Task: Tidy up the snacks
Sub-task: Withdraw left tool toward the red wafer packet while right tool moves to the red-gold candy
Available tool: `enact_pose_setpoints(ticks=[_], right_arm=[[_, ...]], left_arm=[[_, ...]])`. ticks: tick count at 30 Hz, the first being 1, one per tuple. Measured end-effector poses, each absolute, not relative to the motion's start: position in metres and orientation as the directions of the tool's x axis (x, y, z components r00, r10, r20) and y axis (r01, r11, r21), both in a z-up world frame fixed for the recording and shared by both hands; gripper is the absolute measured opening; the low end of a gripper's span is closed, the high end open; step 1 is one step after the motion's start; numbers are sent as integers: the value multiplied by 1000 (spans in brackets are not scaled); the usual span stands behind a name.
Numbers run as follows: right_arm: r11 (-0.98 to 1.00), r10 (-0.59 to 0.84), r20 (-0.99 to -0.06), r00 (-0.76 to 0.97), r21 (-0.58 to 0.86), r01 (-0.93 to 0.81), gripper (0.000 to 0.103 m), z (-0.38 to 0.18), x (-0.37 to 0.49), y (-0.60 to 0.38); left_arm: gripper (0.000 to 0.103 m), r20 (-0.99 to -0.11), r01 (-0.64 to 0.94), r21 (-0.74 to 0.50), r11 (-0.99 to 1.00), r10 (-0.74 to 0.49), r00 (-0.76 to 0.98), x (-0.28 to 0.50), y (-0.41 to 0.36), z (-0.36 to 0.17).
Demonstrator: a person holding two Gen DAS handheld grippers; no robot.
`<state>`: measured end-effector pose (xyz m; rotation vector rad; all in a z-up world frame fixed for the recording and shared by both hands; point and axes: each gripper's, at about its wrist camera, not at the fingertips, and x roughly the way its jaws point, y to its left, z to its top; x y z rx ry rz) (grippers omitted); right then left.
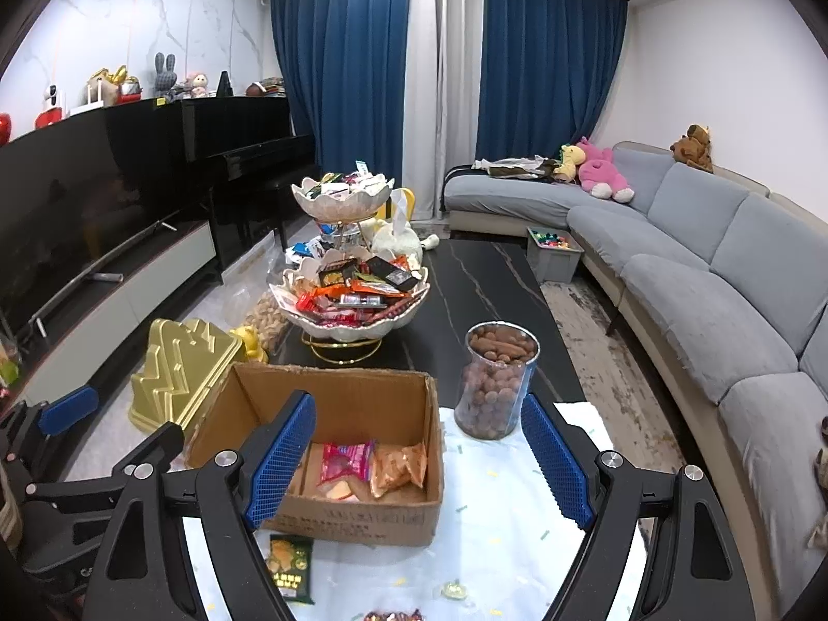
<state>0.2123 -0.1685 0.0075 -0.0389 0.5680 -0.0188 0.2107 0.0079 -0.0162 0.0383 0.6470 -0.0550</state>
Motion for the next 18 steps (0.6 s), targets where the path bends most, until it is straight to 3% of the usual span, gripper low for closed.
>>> enact_pose_setpoints(ticks=[18], right_arm=[[999,-38,-518,855,-49,15,82,-3,170,-163]], left_arm=[[91,-588,74,37,997,-39,808,169,12,-23]])
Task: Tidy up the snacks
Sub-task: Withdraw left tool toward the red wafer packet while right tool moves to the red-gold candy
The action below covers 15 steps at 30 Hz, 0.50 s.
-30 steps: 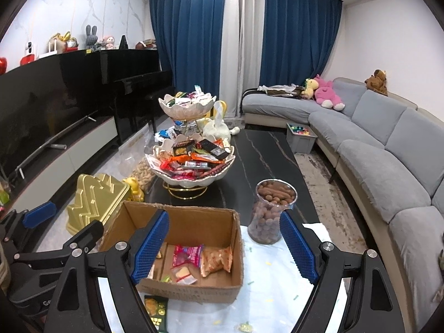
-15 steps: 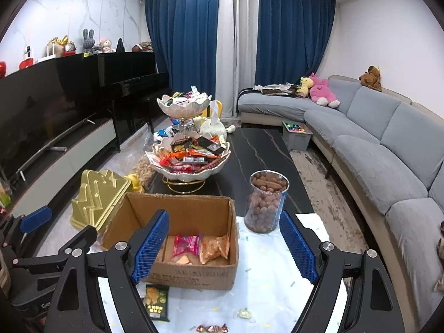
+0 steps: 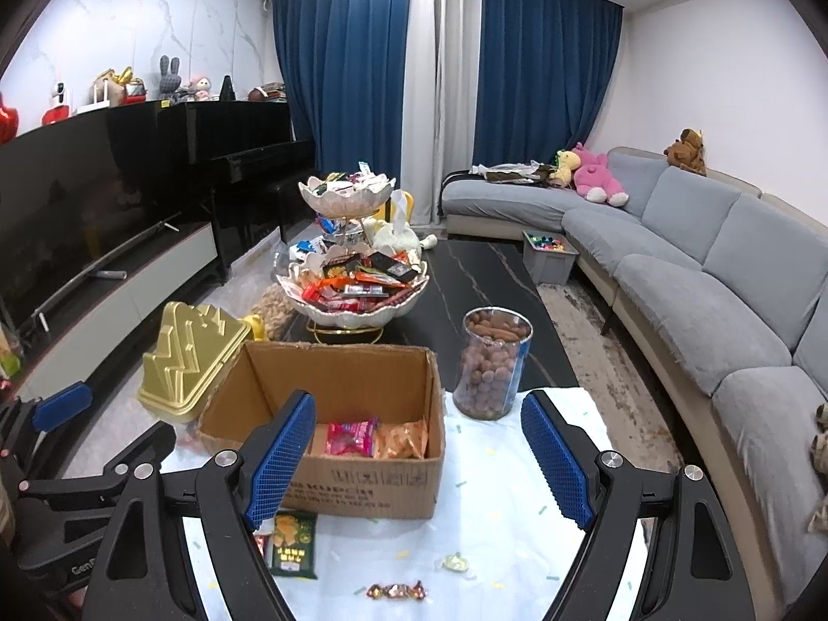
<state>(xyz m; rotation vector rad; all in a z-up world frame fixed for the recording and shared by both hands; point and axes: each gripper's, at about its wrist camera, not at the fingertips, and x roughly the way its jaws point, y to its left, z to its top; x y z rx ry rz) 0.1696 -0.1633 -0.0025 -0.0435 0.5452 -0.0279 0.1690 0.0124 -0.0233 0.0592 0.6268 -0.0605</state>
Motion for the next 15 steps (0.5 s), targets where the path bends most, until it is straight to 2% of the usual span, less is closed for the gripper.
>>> enact_pose_setpoints(ticks=[15], right_arm=[[999,-33,-552,833,-28,21,82,-28,151,-168]], left_arm=[[91,-603,87,48,995,-40,797,148,12,-51]])
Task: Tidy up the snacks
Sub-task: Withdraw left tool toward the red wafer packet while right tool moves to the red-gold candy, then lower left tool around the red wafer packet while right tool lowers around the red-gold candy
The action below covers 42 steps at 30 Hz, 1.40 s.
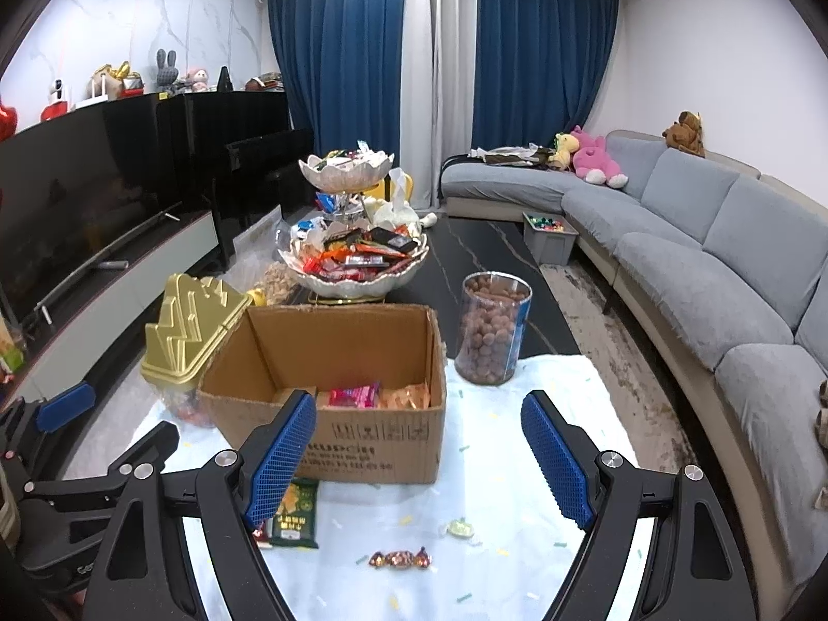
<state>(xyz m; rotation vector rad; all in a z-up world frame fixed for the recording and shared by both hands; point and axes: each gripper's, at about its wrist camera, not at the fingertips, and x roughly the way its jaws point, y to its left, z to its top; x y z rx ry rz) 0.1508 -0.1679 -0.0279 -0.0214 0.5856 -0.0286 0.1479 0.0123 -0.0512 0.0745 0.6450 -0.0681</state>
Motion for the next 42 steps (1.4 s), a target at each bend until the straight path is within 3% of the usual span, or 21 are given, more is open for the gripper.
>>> enact_pose_setpoints(ticks=[42], right_arm=[[996,-89,-633,769,-81,49,82,-158,125,-156]], left_arm=[[91,-663,85,91,992,-4,748,135,23,-180]])
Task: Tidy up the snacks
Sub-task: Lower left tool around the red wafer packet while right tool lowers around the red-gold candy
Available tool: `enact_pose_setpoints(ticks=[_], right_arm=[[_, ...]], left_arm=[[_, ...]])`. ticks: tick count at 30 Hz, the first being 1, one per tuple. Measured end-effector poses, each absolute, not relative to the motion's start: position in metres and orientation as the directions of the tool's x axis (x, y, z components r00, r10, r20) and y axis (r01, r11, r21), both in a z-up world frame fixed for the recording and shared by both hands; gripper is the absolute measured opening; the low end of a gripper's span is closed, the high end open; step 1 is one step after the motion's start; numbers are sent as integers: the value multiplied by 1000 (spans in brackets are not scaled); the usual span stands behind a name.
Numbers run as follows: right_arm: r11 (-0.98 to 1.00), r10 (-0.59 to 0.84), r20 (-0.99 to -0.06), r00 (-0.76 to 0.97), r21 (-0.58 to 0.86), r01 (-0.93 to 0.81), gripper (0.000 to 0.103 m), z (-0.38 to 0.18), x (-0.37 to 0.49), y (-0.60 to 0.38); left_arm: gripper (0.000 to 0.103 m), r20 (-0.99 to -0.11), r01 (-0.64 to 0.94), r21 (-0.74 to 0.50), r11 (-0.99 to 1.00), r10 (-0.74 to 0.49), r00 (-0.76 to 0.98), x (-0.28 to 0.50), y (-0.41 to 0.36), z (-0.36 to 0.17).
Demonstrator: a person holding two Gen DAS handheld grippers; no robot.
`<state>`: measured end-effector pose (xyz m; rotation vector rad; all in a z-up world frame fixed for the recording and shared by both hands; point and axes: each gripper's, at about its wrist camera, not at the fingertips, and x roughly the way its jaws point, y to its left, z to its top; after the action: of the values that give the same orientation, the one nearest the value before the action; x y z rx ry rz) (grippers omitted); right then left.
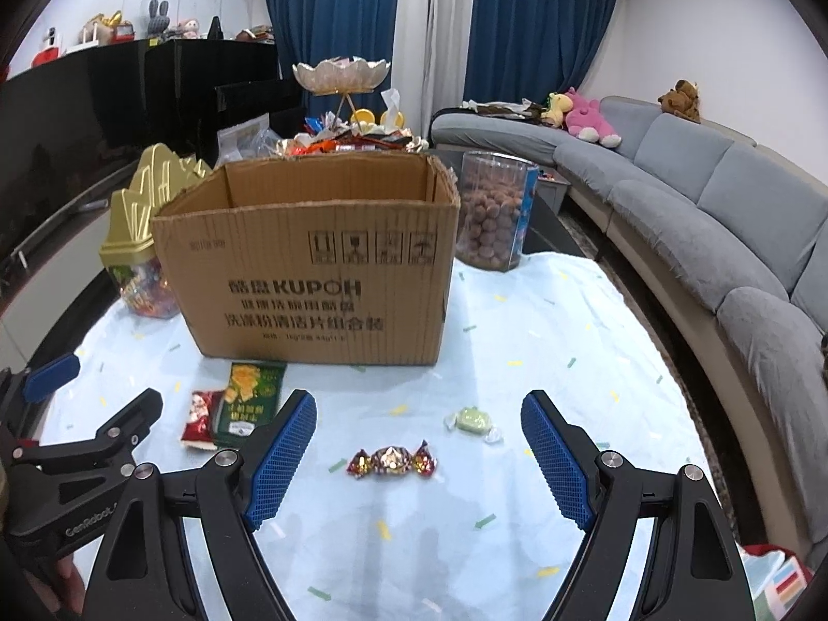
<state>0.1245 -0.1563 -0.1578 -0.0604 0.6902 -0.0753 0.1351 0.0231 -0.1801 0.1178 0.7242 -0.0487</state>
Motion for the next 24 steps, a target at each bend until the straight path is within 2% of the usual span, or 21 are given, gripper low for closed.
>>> enact_pose_setpoints(ticks=[11,24], right_arm=[[994,-107,-655,748,-99,55,82,-181,128,-155],[993,-110,-676,729,-108,50,82,-209,139,-150]], left_arm=[[89,-676,68,115,991,28,736,151,19,-207],[78,-733,52,102,993,40,679,168,25,-230]])
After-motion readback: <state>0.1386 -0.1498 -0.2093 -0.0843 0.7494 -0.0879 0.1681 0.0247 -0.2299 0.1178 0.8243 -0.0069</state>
